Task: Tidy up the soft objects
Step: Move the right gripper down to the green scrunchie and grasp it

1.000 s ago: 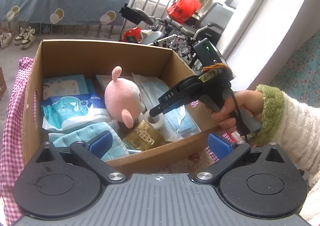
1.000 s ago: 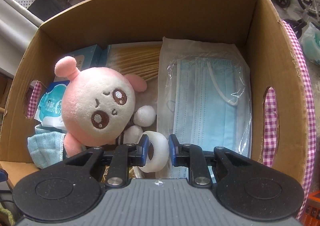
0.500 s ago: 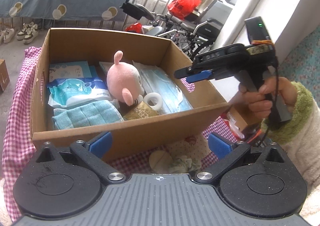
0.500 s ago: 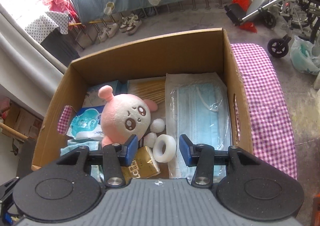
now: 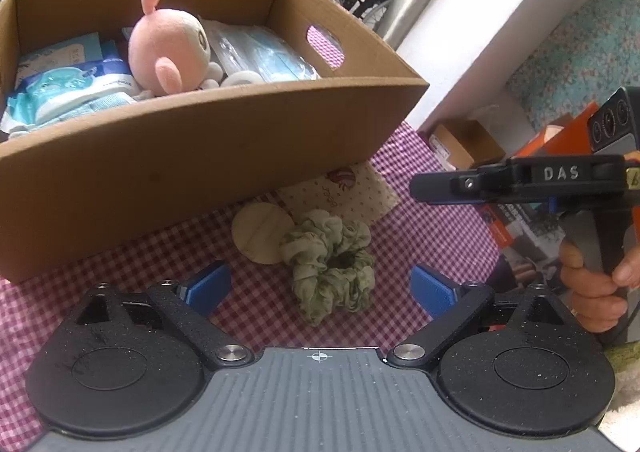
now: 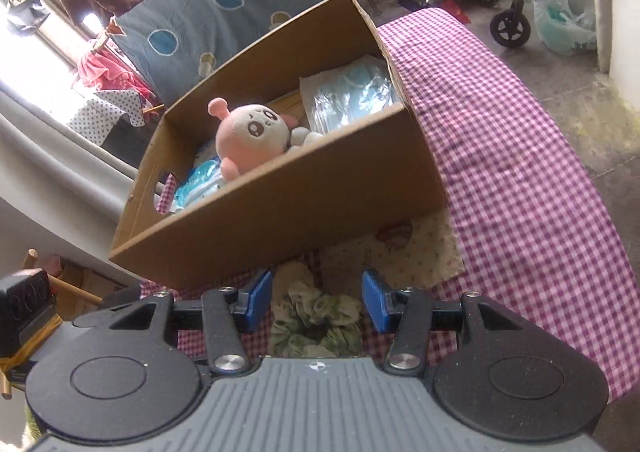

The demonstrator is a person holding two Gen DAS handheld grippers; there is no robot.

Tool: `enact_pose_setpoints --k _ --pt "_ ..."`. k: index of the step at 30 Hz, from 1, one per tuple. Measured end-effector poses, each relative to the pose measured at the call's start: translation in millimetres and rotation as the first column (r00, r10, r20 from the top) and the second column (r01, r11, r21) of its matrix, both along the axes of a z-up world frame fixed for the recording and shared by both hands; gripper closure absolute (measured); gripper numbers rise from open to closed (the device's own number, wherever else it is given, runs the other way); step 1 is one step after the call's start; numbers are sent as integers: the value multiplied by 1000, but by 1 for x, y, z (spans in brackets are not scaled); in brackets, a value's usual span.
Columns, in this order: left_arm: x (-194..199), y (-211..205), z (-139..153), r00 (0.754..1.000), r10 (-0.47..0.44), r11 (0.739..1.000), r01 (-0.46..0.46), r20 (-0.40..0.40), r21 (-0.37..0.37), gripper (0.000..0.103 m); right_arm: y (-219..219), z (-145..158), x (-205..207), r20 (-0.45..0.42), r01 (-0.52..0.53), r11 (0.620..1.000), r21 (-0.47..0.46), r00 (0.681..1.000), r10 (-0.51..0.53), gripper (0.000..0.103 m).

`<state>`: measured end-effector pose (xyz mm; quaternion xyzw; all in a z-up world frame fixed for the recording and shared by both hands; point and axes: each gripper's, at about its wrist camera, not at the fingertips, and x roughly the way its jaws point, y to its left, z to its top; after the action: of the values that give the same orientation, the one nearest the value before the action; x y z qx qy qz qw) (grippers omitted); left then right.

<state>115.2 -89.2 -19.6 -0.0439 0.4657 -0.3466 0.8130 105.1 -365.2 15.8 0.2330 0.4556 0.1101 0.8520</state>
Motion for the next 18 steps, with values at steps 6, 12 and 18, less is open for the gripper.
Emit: enact_pose_setpoints --k 6,12,18 --pt "7 -28 -24 998 -43 997 46 -43 58 36 25 -31 -5 -5 -63 990 -128 998 63 52" --pt "11 -43 -39 998 -34 991 42 -60 124 59 41 -47 3 -5 -128 972 -198 992 130 61" --pt "5 -48 -45 997 -46 990 54 -68 130 82 44 -53 -2 -6 -163 969 -185 986 165 82"
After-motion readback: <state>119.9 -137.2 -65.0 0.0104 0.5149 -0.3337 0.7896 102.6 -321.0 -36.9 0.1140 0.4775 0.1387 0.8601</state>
